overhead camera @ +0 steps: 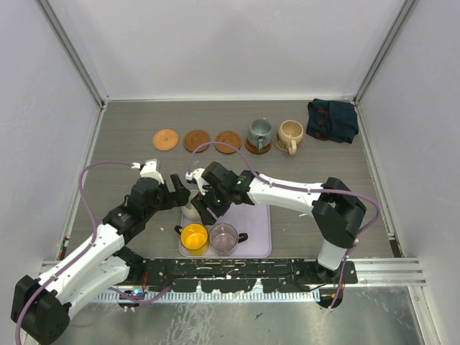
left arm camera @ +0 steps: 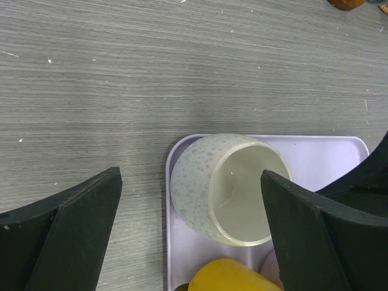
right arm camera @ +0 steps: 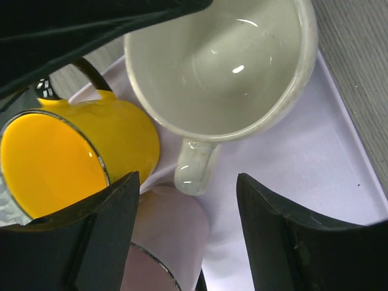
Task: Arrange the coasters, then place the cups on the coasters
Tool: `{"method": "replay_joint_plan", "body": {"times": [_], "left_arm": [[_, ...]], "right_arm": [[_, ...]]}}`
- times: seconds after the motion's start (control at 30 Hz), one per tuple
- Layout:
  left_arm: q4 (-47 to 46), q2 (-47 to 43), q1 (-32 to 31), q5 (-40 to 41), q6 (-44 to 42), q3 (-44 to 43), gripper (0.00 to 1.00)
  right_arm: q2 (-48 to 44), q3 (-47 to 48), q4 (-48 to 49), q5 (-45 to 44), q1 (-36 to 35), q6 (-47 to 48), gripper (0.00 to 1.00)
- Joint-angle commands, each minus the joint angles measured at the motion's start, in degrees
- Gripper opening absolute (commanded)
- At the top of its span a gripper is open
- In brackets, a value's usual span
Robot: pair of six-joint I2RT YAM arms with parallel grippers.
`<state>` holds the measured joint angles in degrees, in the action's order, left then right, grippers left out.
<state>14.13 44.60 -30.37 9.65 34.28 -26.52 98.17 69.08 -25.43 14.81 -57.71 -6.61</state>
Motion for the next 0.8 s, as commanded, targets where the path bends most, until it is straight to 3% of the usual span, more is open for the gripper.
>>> {"method": "replay_joint_plan", "body": {"times": [0.0, 0.77], "left_arm": [[-1.41, -1.03, -0.27, 1.25, 0.67, 0.12, 0.99], [-1.55, -0.92, -0.24, 1.25, 0.70, 1.12, 0.99]], "right_arm": [[1.48, 2.26, 1.49, -4.82, -1.58, -2.03, 0.69], [4.66, 3.08, 3.89, -13.14, -3.62, -5.42, 0.47]]}}
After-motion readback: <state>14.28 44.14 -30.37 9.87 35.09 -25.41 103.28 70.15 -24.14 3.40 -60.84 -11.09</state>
